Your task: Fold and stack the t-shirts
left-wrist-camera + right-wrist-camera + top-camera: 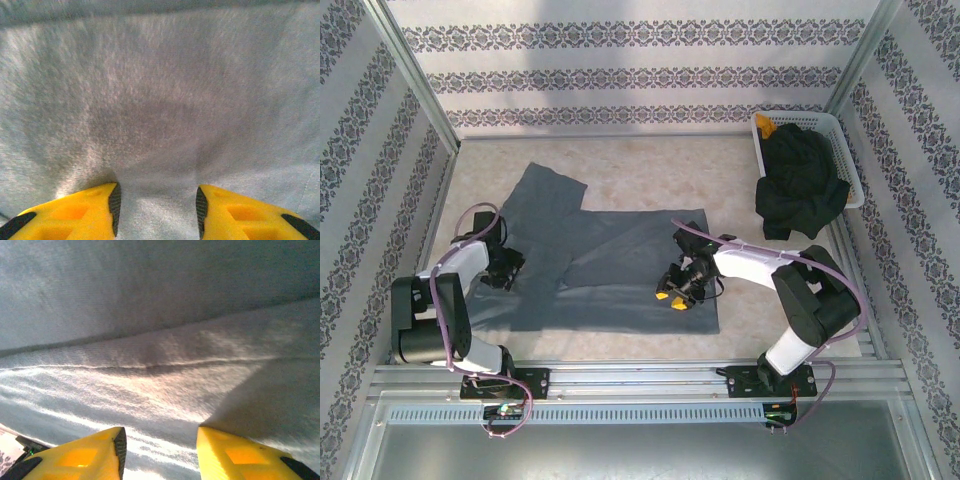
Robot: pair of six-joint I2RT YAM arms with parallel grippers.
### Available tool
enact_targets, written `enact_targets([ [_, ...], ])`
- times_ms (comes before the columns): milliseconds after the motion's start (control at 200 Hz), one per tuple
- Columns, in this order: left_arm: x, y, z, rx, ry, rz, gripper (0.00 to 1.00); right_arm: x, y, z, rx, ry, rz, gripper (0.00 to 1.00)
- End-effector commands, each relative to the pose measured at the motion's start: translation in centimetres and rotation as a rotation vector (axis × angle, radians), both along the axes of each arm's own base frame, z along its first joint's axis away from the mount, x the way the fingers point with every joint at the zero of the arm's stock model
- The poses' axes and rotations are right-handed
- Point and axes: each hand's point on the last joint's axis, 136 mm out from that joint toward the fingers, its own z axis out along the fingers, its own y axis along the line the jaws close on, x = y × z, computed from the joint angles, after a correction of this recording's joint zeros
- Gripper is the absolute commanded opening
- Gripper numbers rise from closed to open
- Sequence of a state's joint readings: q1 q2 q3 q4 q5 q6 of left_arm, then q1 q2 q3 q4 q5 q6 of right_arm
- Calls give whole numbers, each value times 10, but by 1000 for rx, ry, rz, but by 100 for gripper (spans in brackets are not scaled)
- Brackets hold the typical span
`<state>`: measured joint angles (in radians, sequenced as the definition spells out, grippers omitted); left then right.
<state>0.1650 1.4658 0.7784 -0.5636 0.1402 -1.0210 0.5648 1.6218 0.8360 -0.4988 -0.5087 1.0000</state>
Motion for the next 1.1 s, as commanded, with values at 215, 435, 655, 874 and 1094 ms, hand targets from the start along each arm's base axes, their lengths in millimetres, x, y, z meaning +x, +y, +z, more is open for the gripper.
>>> enact_targets([
  [215, 126, 15, 81, 115, -280, -175, 43, 118, -25, 89, 2, -464, -71, 47],
  [435, 214, 39, 81, 234, -402, -209, 35, 182, -27, 120, 55, -610, -104, 46],
  [655, 288, 61, 64, 333, -483, -220, 38, 197, -31, 124, 54, -614, -138, 47],
  [874, 344, 67, 32, 317, -511, -216, 42, 189, -43, 120, 52, -599, -174, 47],
  [1094, 372, 53, 10, 278, -489, -246, 47, 187, -52, 112, 52, -580, -204, 47],
])
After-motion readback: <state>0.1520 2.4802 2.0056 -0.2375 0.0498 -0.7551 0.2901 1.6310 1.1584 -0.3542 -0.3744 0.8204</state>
